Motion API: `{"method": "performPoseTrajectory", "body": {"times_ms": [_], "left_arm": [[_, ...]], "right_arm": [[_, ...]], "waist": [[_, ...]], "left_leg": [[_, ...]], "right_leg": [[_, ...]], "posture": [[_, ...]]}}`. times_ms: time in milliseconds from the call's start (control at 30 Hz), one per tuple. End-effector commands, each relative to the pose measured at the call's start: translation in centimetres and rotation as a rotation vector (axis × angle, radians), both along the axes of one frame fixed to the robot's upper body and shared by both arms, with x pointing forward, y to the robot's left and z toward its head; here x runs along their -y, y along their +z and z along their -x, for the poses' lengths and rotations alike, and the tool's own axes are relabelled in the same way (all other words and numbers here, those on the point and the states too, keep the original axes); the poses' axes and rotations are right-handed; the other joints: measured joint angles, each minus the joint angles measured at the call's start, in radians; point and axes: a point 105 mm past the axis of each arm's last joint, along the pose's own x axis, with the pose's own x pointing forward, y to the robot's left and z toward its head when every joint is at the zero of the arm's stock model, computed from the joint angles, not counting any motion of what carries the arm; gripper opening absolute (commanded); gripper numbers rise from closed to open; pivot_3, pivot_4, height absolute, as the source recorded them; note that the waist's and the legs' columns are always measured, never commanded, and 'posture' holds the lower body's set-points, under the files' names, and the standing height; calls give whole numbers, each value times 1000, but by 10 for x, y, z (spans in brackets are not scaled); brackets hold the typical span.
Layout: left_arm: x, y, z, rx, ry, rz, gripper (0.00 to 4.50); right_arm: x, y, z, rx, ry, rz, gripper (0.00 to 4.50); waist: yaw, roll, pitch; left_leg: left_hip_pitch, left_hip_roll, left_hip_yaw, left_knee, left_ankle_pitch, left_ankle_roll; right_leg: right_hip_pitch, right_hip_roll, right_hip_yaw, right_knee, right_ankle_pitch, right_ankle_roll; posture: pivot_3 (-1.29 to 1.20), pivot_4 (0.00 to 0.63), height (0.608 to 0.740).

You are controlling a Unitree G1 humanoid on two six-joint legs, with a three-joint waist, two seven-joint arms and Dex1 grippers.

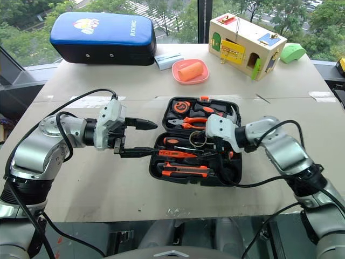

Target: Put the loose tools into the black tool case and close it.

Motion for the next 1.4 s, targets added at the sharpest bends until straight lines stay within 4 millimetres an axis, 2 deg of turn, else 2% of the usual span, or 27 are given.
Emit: {"method": "performPoseTrajectory", "body": {"times_ms": [33, 233, 267, 333, 400, 500, 667, 800, 933, 1033, 1133, 1200, 1400], "left_arm": [[7, 5, 6, 36, -24, 2, 4500], [8, 6, 7, 40, -24, 5, 4500], [8, 6, 7, 40, -24, 5, 4500], [8, 6, 7, 41, -25, 4, 4500], [9, 6, 7, 41, -32, 5, 4500], [13, 5, 8, 40, -59, 8, 4500], [32, 0, 18, 23, -165, 10, 4500], [49, -8, 35, -1, -284, -3, 4500], [56, -12, 38, 6, -329, -14, 4500], [56, -12, 35, 14, -332, -19, 4500], [48, -8, 27, 25, -293, -27, 4500], [40, -8, 20, 32, -254, -35, 4500], [22, -6, 10, 48, -152, -43, 4500]], "right_arm": [[-5, 2, -7, 82, 27, 35, 2047], [-6, -6, -18, 121, 29, 72, 2047], [-8, -4, -18, 117, 31, 60, 1507], [-9, -1, -16, 116, 40, 47, 723], [-8, 3, -13, 123, 47, 42, 93], [-3, 13, -6, 120, 58, 25, 93], [25, 19, 21, 74, 86, 76, 93], [48, 9, 53, -20, 109, 135, 93], [60, -7, 65, -53, 83, 172, 93], [60, -8, 57, -7, 32, 153, 93], [44, 13, 46, 64, 27, 47, 93], [36, 21, 41, 83, 46, 30, 93], [12, 19, 19, 120, 61, 26, 93]], "waist": [[-2, 0, 0], [-9, 0, 0], [-11, 0, 0], [-15, 0, 0], [-15, 0, 0], [-14, 0, 0], [-5, 1, 1], [-1, 1, 1], [-1, 1, 1], [-7, 1, 1], [-12, 1, 1], [-14, 1, 1], [-13, 1, 2]], "left_leg": [[0, 0, 0, 0, 0, 0], [0, 0, 0, 0, 0, 0], [0, 0, 0, 0, 0, 0], [0, 0, 0, 0, 0, -1], [0, 0, 0, 0, 0, -1], [0, 0, 0, 0, 0, -1], [-1, 0, 0, 0, 0, -1], [-1, 0, 0, -1, 0, -1], [-1, 0, 0, -1, 0, 0], [0, 0, 0, 0, 0, -1], [0, 0, 0, 0, 0, -1], [0, 0, 0, 0, 0, -1], [0, 0, -1, -1, 0, -1]], "right_leg": [[0, 0, 0, 0, 0, 0], [0, 0, 0, 0, 0, 0], [0, 0, 0, 0, 0, 0], [0, 0, 0, 1, 0, 0], [-1, 0, 0, 1, 0, 0], [-1, 0, 0, 1, 0, 0], [-1, 0, 0, 0, 0, 0], [-1, -1, 0, 0, 0, 0], [-1, -1, 1, 0, 0, 0], [0, 0, 1, 1, 0, 0], [1, 0, 1, 1, 0, 0], [1, 0, 1, 1, 0, 0], [0, 0, 0, -1, 0, 0]], "posture": [[0, 150, 735], [0, 150, 735], [0, 150, 735], [0, 150, 735], [0, 150, 735], [0, 150, 735], [0, 150, 735], [0, 150, 735], [0, 150, 735], [0, 150, 735], [0, 150, 735], [0, 150, 735], [0, 150, 735]]}}
